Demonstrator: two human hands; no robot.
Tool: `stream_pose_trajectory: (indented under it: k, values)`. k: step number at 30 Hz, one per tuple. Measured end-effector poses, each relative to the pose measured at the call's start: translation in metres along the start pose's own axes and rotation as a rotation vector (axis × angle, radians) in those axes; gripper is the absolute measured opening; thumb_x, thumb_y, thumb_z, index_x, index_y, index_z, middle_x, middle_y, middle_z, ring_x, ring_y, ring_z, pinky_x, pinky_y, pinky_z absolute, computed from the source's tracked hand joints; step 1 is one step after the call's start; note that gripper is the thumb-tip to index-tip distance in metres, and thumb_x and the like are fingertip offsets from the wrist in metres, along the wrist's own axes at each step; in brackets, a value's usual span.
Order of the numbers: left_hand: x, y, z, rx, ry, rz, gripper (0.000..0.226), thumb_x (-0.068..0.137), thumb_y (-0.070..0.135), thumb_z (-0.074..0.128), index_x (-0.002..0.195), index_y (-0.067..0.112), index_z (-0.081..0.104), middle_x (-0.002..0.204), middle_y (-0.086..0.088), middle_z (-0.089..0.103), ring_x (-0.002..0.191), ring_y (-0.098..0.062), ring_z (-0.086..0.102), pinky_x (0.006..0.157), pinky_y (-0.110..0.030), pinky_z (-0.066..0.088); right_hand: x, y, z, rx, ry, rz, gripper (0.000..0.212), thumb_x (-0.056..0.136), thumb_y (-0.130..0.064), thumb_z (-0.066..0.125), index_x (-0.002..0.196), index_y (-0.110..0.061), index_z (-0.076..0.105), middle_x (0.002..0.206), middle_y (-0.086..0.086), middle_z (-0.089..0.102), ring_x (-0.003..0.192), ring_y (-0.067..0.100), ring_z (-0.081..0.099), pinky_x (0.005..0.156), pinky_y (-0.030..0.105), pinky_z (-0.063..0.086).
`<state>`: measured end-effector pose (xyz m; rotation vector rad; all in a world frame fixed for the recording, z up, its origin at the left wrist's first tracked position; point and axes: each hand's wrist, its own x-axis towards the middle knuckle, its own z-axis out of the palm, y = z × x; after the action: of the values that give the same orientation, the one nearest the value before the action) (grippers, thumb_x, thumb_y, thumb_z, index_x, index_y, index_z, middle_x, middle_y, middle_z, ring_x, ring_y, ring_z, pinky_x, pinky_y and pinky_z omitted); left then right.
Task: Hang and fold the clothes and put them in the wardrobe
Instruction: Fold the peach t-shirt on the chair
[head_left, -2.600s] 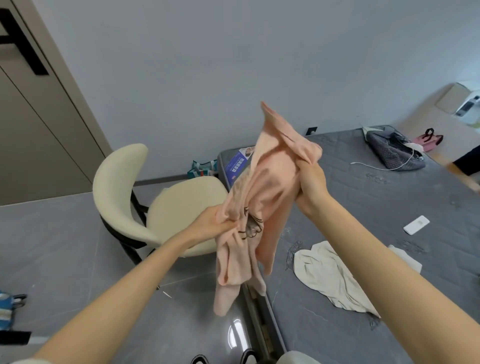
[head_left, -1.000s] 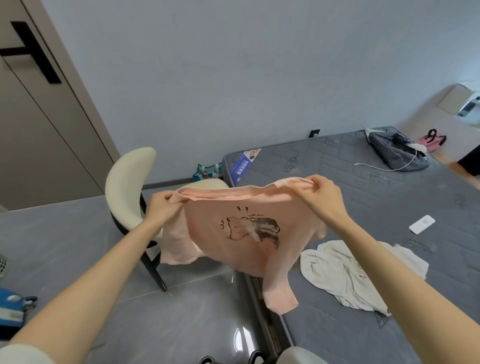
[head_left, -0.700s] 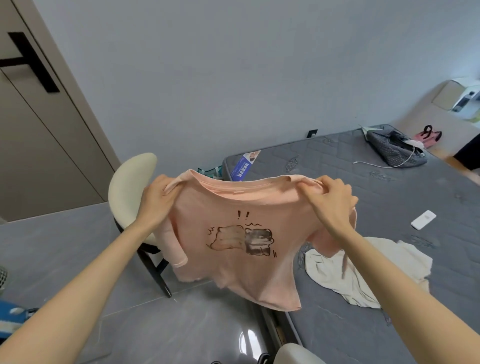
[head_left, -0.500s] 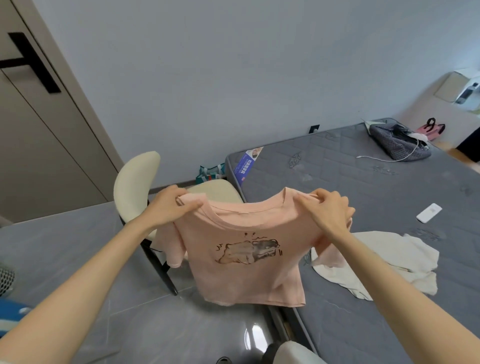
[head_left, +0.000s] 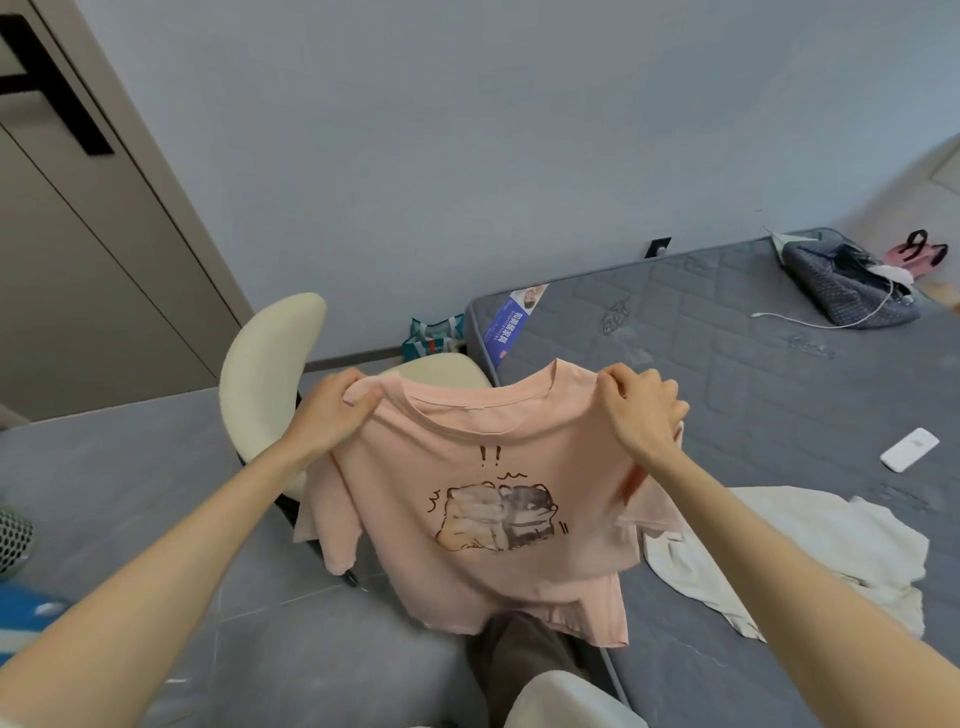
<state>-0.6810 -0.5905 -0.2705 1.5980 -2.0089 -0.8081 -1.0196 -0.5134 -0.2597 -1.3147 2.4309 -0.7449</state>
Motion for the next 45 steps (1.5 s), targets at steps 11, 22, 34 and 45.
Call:
stream_pose_trajectory:
  k: [11, 22, 34, 45]
  values:
    - [0.146, -0.046, 0.044, 0.081, 0.051, -0.325, 0.024, 0.095, 0.029, 0.05, 0.099, 0.008, 0.06, 0.1, -0.011, 0.064, 0.097, -0.032, 0.056, 0.082, -0.041, 0.045, 0.172, -0.029, 0.103, -0.069, -0.173, -0.047, 0.033, 0.099, -0.033, 0.034, 0.105, -0.03, 0.066, 0.096, 0.006, 0.049, 0.096, 0.026, 0.035, 0.087, 0.037, 0.023]
    - [0.272, -0.113, 0.103, 0.093, 0.154, -0.459, 0.021, 0.092, 0.03, 0.054, 0.09, 0.011, 0.062, 0.084, -0.009, 0.063, 0.08, -0.029, 0.058, 0.066, -0.037, 0.043, 0.307, -0.033, 0.217, -0.127, -0.239, -0.042, 0.034, 0.1, -0.033, 0.033, 0.106, -0.029, 0.066, 0.093, 0.002, 0.046, 0.091, 0.023, 0.03, 0.083, 0.034, 0.017]
    - [0.371, -0.2, 0.204, 0.218, 0.261, -0.476, 0.034, 0.087, 0.005, 0.056, 0.12, 0.009, 0.06, 0.115, -0.02, 0.043, 0.109, -0.035, 0.041, 0.093, -0.036, 0.033, 0.384, 0.003, 0.359, -0.132, -0.191, -0.011, 0.03, 0.098, -0.027, 0.044, 0.122, -0.024, 0.062, 0.118, 0.011, 0.052, 0.113, 0.03, 0.037, 0.102, 0.035, 0.023]
    - [0.327, -0.162, 0.351, 0.042, -0.317, -0.207, 0.039, 0.097, 0.014, 0.043, 0.132, 0.028, 0.05, 0.134, 0.011, 0.045, 0.126, -0.012, 0.036, 0.105, -0.028, 0.028, 0.31, 0.119, 0.386, -0.32, -0.464, 0.141, 0.039, 0.094, -0.017, 0.045, 0.133, -0.015, 0.043, 0.144, 0.008, 0.037, 0.121, 0.035, 0.038, 0.103, 0.039, 0.03]
